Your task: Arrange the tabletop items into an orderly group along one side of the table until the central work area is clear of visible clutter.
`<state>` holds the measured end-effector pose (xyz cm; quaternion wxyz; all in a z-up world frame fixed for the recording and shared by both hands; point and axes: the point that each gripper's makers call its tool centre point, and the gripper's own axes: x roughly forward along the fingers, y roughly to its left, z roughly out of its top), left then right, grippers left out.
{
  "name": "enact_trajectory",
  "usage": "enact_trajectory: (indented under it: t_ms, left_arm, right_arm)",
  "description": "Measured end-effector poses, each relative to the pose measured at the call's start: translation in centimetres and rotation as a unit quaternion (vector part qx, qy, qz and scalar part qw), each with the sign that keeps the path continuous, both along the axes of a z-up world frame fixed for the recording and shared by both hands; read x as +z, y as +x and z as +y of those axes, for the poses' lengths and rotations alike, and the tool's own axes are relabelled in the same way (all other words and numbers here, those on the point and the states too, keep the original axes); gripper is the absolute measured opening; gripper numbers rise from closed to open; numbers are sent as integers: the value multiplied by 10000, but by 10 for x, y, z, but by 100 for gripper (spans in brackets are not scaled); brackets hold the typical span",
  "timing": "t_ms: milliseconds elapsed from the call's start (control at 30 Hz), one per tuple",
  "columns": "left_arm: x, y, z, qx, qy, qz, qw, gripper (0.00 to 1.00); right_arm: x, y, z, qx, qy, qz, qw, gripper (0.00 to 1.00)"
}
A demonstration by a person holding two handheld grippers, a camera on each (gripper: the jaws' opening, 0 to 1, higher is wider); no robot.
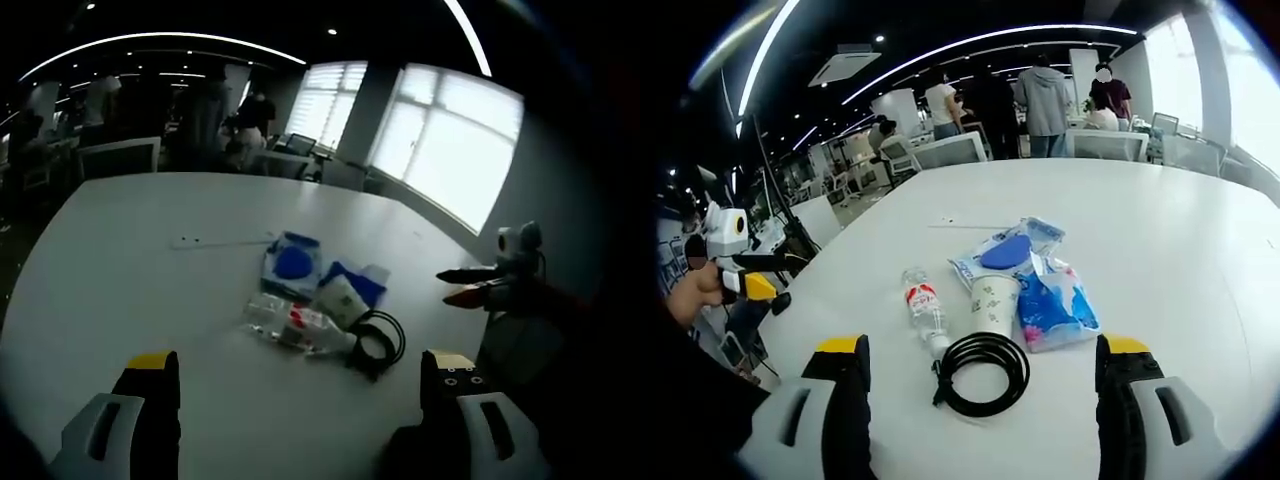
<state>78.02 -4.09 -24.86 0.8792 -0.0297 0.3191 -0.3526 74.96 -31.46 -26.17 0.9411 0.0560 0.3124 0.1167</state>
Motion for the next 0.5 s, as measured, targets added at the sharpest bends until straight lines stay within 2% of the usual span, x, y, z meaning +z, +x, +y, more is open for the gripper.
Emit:
enact_trajectory:
  t_ms: [500]
  left_arm:
    - [0,0,1,-18,2,8,10000,99]
  right_arm:
    - [-1,0,-1,-2,-26,14,10000,90]
